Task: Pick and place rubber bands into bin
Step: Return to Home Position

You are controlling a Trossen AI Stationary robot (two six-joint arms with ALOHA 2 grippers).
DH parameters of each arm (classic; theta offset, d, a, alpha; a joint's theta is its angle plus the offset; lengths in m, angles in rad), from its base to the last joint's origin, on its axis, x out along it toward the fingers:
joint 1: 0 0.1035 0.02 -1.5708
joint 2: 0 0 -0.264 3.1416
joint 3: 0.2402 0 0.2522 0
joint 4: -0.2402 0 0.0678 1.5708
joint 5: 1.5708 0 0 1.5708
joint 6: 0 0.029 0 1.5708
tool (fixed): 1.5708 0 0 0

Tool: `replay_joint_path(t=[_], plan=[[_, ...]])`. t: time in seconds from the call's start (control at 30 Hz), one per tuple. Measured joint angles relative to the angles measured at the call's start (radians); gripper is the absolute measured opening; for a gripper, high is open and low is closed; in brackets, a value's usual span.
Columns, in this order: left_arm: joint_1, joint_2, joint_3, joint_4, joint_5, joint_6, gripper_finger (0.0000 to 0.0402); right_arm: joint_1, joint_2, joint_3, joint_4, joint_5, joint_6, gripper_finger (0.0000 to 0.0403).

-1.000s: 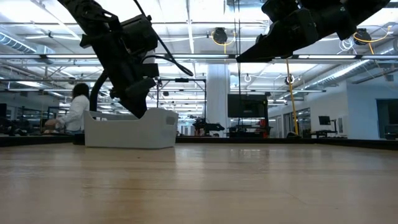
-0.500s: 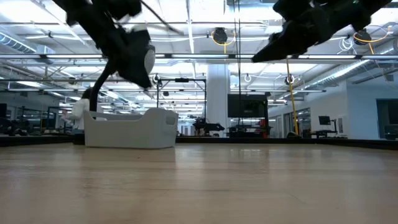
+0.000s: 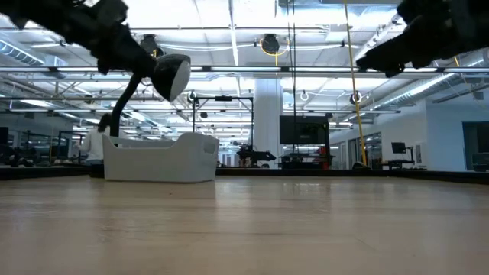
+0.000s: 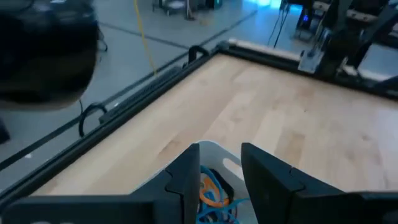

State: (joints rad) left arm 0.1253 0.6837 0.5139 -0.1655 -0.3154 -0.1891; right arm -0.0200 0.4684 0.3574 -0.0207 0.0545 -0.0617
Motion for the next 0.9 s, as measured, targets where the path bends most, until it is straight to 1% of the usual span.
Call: replay_joint_path(t=[0.17,0.4,0.57,0.77,0.9], plan=[[-0.003,-0.176,-0.122,0.033,0.001,-0.025,0.0124,0.000,-0.153,-0.082,0.024,-0.003,0.036,0.0181],[-0.003,-0.390,-0.235,0.025,0.001,-0.042,0.0124,0.000,-0.288,-0.137,0.007,-0.004,0.056,0.0181],[-0.003,-0.500,-0.256,-0.053,0.002,-0.059,0.0124,0.000,-0.375,-0.147,-0.061,-0.003,0.088,0.0181],[-0.003,-0.589,-0.256,-0.084,0.002,-0.037,0.0124,0.000,-0.462,-0.148,-0.091,-0.001,0.079,0.0181],[-0.003,-0.642,-0.256,-0.113,0.001,-0.030,0.0124,0.000,-0.466,-0.148,-0.110,0.000,0.078,0.0181]])
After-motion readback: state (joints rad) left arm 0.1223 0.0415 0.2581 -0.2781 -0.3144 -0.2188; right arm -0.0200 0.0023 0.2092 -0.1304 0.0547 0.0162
